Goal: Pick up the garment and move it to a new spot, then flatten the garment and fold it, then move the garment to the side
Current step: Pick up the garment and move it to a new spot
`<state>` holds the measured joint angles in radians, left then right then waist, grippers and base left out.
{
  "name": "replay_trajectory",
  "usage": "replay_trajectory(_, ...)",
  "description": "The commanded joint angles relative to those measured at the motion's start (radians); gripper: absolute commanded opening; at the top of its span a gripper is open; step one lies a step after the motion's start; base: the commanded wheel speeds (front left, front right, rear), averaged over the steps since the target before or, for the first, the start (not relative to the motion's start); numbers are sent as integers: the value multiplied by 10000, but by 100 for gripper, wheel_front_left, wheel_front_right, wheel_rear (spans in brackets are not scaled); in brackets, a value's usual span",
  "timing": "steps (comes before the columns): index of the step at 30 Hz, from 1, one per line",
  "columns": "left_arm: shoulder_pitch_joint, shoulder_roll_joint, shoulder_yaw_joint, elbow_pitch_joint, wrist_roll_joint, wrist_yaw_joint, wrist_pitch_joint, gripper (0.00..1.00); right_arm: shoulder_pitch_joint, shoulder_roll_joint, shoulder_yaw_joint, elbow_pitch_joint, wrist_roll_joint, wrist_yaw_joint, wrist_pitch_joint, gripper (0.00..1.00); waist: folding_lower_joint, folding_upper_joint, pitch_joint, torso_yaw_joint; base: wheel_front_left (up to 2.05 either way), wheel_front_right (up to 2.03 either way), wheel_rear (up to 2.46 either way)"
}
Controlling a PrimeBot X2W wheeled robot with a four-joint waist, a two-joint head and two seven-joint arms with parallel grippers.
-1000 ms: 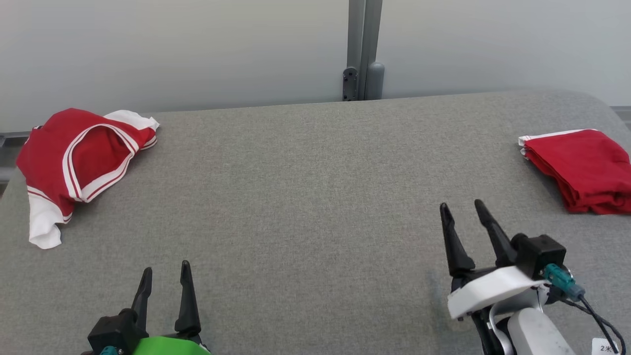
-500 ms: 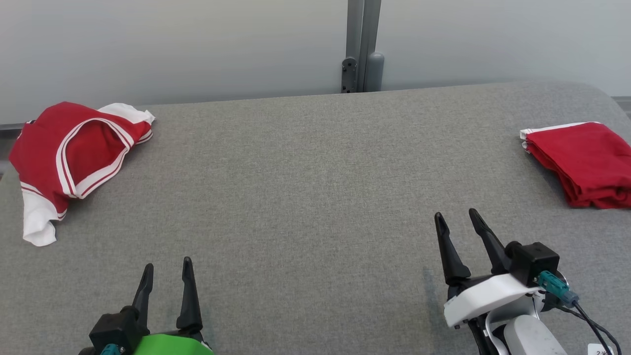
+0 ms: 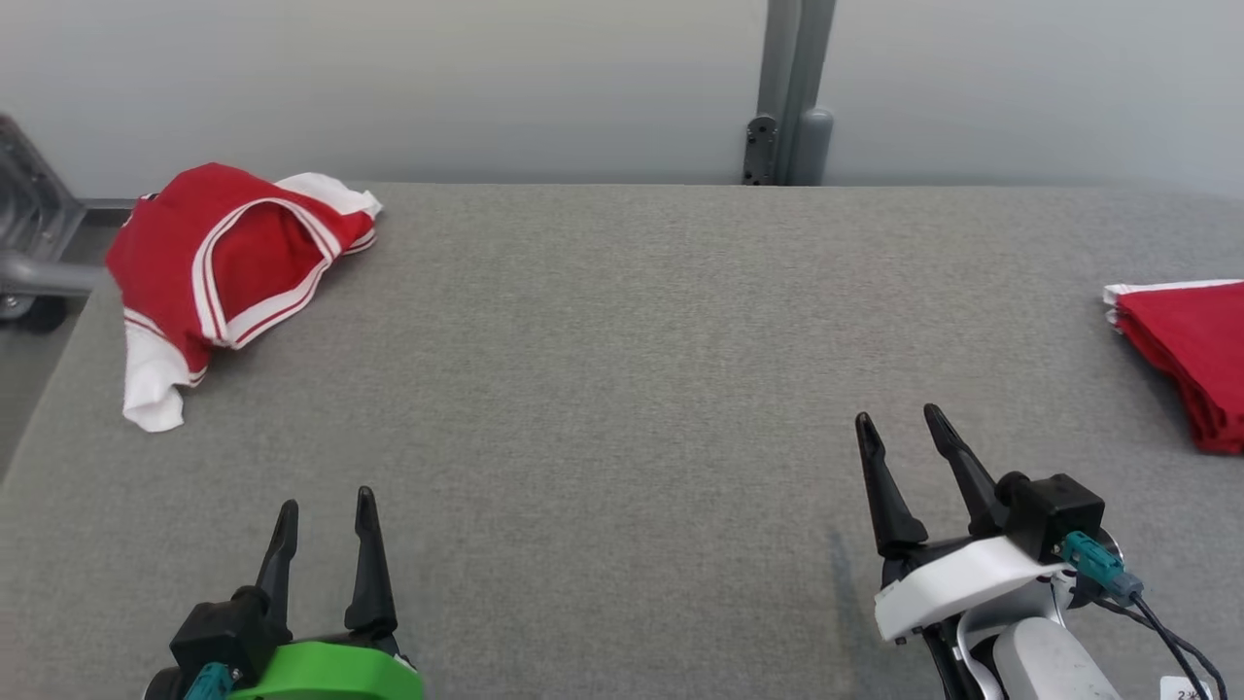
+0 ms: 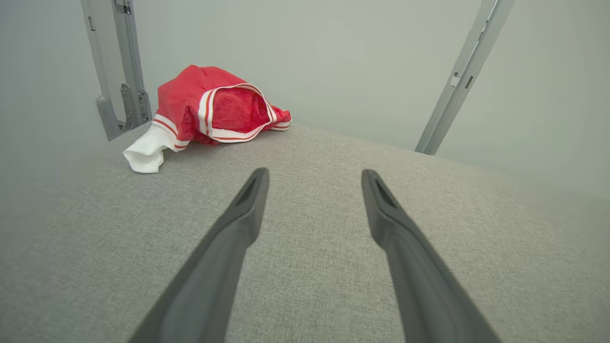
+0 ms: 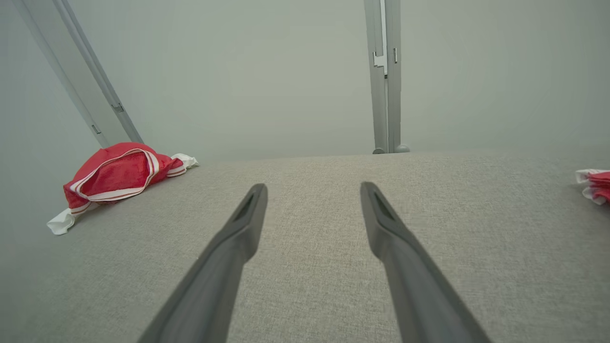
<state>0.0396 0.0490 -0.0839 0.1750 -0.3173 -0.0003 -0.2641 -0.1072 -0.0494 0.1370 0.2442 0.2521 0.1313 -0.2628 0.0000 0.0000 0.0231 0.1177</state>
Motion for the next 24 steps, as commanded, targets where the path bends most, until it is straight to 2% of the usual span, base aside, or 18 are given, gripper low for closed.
replay_trajectory(1,-111,31,51,-32,-64,30,-2,100,75,-25,-3,-79,-40,-10,-24,100,0,0,38,1188,0,0,0)
replay_trajectory(7,-16,32,298,-175,-169,44,-3,100,-57,-23,223,-161,-39,-10,54,100,0,0,69,2829,0,0,0)
replay_trajectory(13,229,25,432,-225,-298,28,-3,100,-161,-28,474,-208,-138,-10,93,100,0,0,93,3915,0,0,0)
replay_trajectory(17,395,25,501,-346,-396,106,-4,100,-307,-26,727,-293,-165,-10,155,100,0,0,212,4163,0,0,0)
replay_trajectory(24,568,23,591,-518,-485,282,-3,100,-357,-37,808,-373,-319,-10,169,100,0,0,394,4172,0,0,0)
